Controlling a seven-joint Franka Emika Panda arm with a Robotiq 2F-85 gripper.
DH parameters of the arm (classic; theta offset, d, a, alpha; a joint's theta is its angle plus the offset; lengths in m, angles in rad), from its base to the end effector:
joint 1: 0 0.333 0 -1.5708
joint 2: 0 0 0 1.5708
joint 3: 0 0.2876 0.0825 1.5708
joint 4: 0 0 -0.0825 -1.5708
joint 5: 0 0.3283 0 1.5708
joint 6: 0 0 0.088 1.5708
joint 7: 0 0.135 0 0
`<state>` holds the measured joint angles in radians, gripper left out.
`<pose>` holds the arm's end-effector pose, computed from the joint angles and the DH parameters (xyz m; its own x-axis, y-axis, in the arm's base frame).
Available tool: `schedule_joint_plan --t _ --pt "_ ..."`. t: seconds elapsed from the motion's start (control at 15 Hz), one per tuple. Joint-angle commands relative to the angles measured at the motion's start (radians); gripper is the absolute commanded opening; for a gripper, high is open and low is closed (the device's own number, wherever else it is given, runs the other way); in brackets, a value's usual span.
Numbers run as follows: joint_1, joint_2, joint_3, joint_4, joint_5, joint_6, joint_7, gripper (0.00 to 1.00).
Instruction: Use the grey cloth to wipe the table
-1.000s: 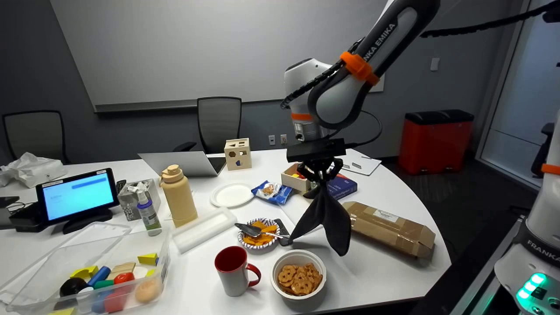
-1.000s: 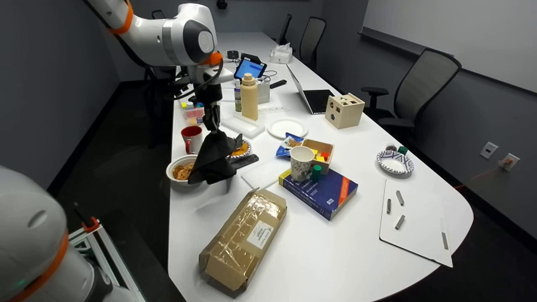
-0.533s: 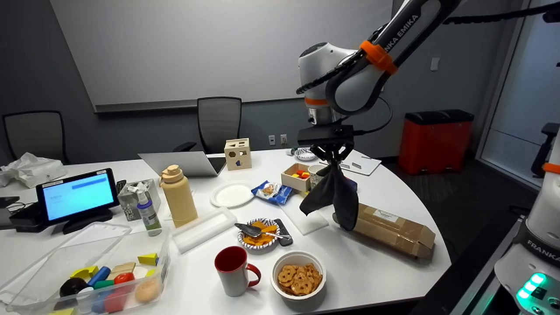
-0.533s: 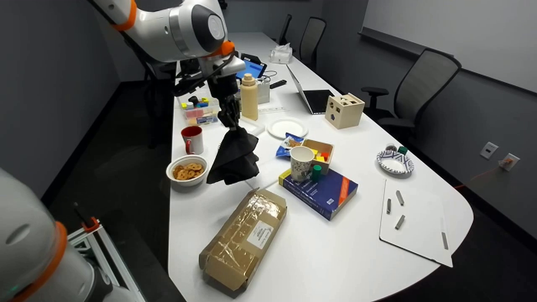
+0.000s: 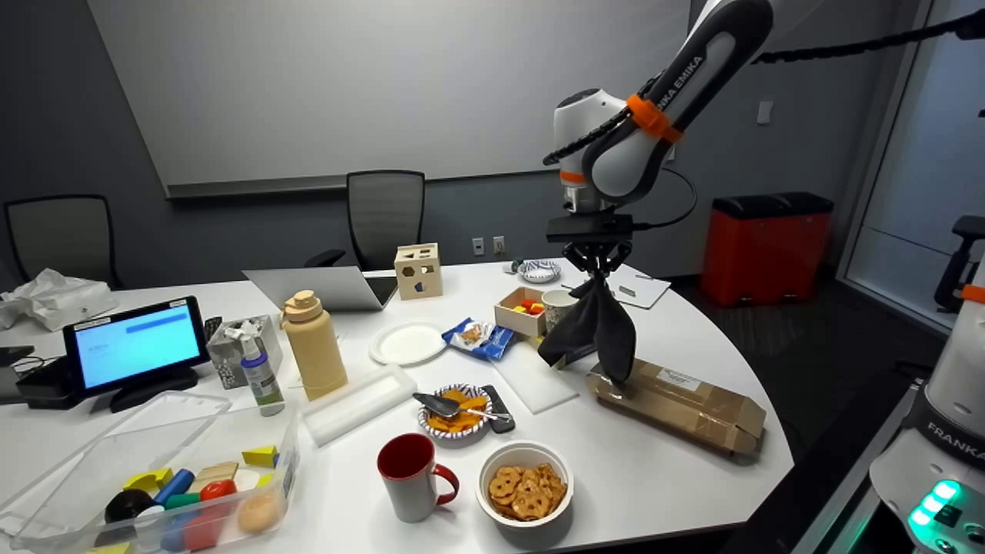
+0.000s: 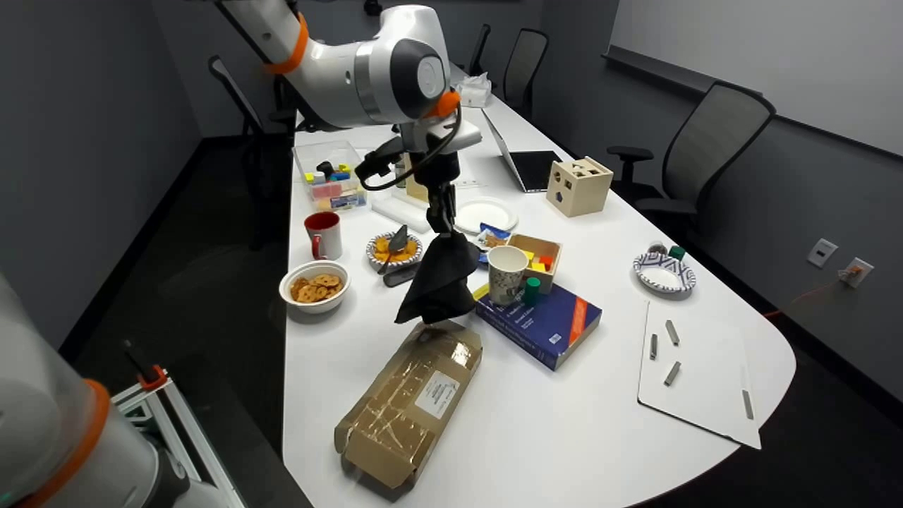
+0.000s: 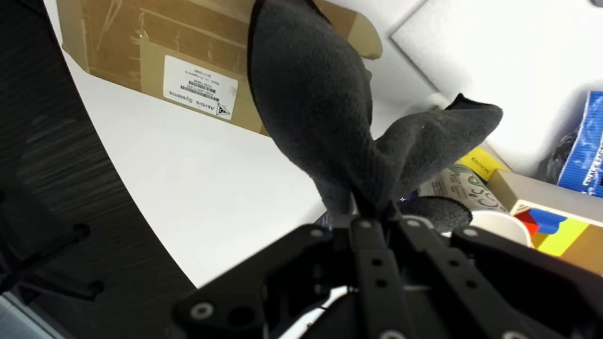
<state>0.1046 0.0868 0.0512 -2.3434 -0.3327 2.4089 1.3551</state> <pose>0.4656 0.0651 0.2816 0.5787 -0.7920 0.1942 -0.8145 -0.5730 0.0904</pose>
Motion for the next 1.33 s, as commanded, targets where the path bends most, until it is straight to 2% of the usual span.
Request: schedule_joint_plan --t 0.0,0.53,0.6,0.73,1.27 --pt "-0.014 0.136 -0.021 0.104 0.023 0.012 -0.080 0.01" --pt "0.001 0.256 -0.087 0.205 0.027 -0.004 -0.115 0.01" --pt "0.000 0.268 -0.091 0.212 0.032 -0.003 -0.123 0.29" --pt "0.001 0.279 -0.095 0.218 0.041 0.001 -0.135 0.37" --pt "0.034 0.272 -0.087 0.214 0.077 -0.002 -0.185 0.98"
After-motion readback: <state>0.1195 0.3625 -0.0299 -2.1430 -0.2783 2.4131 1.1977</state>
